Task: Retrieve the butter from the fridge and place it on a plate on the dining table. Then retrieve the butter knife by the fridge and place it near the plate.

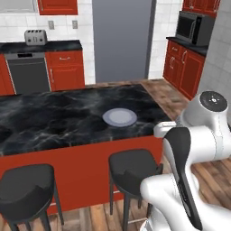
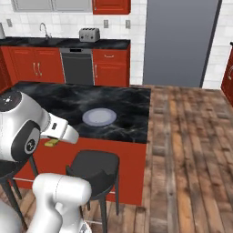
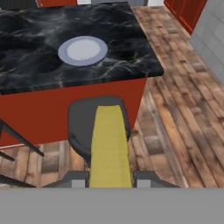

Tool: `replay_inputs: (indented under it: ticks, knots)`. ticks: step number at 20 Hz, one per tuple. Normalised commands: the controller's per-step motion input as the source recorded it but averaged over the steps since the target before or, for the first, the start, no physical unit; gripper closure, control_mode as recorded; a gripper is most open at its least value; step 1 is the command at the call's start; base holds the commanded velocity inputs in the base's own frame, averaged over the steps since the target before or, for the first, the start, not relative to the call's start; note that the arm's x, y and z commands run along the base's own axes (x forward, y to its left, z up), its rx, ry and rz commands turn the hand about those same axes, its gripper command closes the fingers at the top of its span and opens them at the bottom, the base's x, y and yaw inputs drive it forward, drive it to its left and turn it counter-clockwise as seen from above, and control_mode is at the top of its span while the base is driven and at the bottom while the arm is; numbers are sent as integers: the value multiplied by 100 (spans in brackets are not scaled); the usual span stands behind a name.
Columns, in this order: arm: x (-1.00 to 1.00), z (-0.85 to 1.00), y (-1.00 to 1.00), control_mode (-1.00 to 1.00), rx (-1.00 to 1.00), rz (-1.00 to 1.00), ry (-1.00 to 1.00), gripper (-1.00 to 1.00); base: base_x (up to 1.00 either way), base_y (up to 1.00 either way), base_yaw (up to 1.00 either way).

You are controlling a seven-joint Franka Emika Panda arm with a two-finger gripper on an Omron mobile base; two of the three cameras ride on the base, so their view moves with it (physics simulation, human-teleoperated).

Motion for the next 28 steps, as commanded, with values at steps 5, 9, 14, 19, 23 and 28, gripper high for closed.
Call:
replay_inputs:
  ticks: [5, 9, 14, 19, 23, 28]
  knots:
    - [0, 0, 0, 100, 0, 0, 0, 100, 59, 5, 0]
    - [0, 0, 0, 100, 0, 0, 0, 100, 58, 4, 0]
    - [0, 0, 0, 100, 0, 0, 0, 100, 42, 5, 0]
    - [0, 0, 0, 100, 0, 0, 0, 100, 26, 2, 0]
    - [0, 0, 0, 100, 0, 0, 0, 100, 1, 0, 0]
    - [25, -2, 0, -100, 1, 0, 0, 100, 0, 0, 0]
